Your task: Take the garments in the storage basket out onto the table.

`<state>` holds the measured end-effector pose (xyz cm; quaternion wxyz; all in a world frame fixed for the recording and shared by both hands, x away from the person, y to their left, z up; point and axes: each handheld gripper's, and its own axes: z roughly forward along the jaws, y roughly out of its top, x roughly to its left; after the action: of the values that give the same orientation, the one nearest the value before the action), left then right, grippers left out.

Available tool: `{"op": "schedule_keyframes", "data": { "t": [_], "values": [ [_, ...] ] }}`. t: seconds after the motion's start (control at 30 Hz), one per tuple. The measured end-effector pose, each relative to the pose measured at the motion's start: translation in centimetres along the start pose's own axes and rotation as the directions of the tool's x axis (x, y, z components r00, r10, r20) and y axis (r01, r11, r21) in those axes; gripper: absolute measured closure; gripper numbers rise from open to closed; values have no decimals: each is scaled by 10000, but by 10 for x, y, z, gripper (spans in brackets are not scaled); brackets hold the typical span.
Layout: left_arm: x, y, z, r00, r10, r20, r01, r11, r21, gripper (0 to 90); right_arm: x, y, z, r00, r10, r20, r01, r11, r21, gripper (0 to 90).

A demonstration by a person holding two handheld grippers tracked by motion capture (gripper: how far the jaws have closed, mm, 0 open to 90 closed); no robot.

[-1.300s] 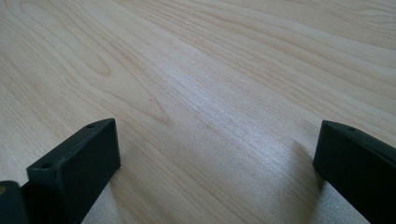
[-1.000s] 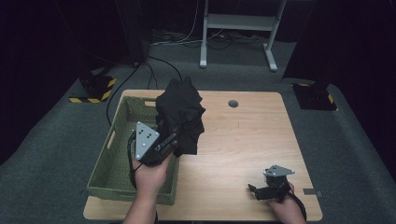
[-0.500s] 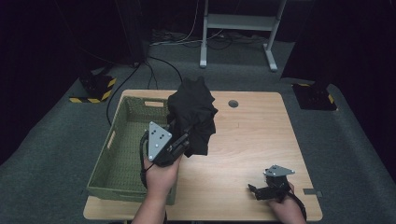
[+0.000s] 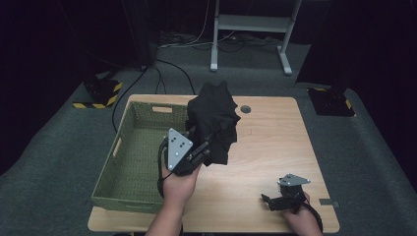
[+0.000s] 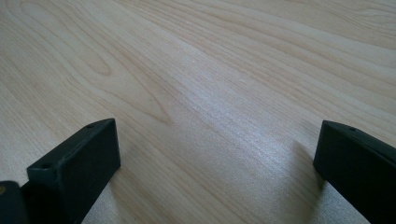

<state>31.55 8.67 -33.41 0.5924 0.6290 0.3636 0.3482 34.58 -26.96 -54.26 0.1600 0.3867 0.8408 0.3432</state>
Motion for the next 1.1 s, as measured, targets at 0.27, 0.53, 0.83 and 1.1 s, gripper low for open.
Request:
{"op": "schedule_keyframes", "data": {
  "t": [0.27, 0.53, 0.83, 1.1],
  "values": [
    [-9, -2, 7, 9999, 37, 156, -37, 10000, 42, 567, 0, 0, 0, 10000, -2, 4, 2, 10000, 8, 1],
    [-19, -7, 14, 9994, 111, 318, -117, 9997, 203, 568, 0, 0, 0, 10000, -3, -2, 3, 10000, 10, 1],
    [-26, -15, 21, 9990, 24, 452, -42, 9992, 403, 568, 0, 0, 0, 10000, -2, -1, 2, 10000, 9, 1],
    [-31, -17, 26, 9985, 20, 545, -48, 9986, 522, 568, 0, 0, 0, 10000, -4, -4, 4, 10000, 8, 1]
  ]
}}
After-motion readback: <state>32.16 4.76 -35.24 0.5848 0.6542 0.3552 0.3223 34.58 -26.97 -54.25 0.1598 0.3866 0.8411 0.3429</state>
